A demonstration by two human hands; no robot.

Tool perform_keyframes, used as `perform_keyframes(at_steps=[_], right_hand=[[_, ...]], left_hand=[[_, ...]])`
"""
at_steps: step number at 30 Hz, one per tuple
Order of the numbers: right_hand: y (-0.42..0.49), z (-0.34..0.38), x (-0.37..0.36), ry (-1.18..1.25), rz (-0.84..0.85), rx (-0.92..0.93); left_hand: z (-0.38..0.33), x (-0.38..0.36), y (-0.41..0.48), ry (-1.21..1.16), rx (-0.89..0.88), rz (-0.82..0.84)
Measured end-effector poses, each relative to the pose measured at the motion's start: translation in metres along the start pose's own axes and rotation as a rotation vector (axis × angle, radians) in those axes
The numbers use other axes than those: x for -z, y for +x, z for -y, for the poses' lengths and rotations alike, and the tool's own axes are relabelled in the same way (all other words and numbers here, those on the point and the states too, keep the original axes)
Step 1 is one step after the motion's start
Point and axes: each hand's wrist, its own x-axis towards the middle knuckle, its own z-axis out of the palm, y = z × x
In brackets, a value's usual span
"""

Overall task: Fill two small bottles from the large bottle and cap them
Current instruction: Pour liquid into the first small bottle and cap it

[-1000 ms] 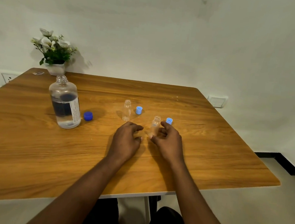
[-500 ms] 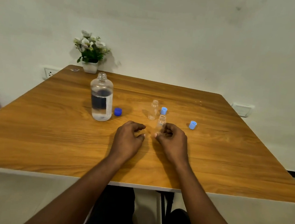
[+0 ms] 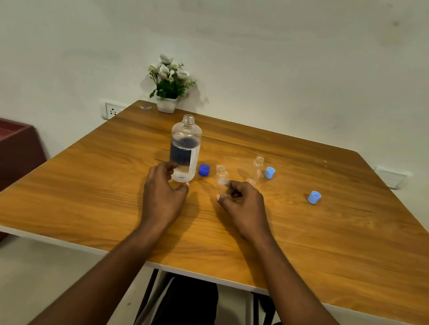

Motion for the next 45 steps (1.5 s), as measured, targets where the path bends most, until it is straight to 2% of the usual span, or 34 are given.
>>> perform_keyframes(at_steps=[10,18,31,45], right_hand=[[0.003,-0.009,0.007,0.076,0.034,0.077],[0.003,-0.014,0.008,0.093,0.041,0.029],[0.0,-0.01,0.01,0.071,-0.001,0.056],[-0.004,-0.009,0.012,0.206,-0.015,0.084]], left_hand=[[0.01,-0.006,0.032,0.041,0.061,0.056],[0.015,-0.01,0.049,-0.035,-0.005,0.124],[0.021,-0.012,0.057,-0.041,-0.046,0.125],[0.014,-0.007,0.054,0.098,-0.313,0.103]])
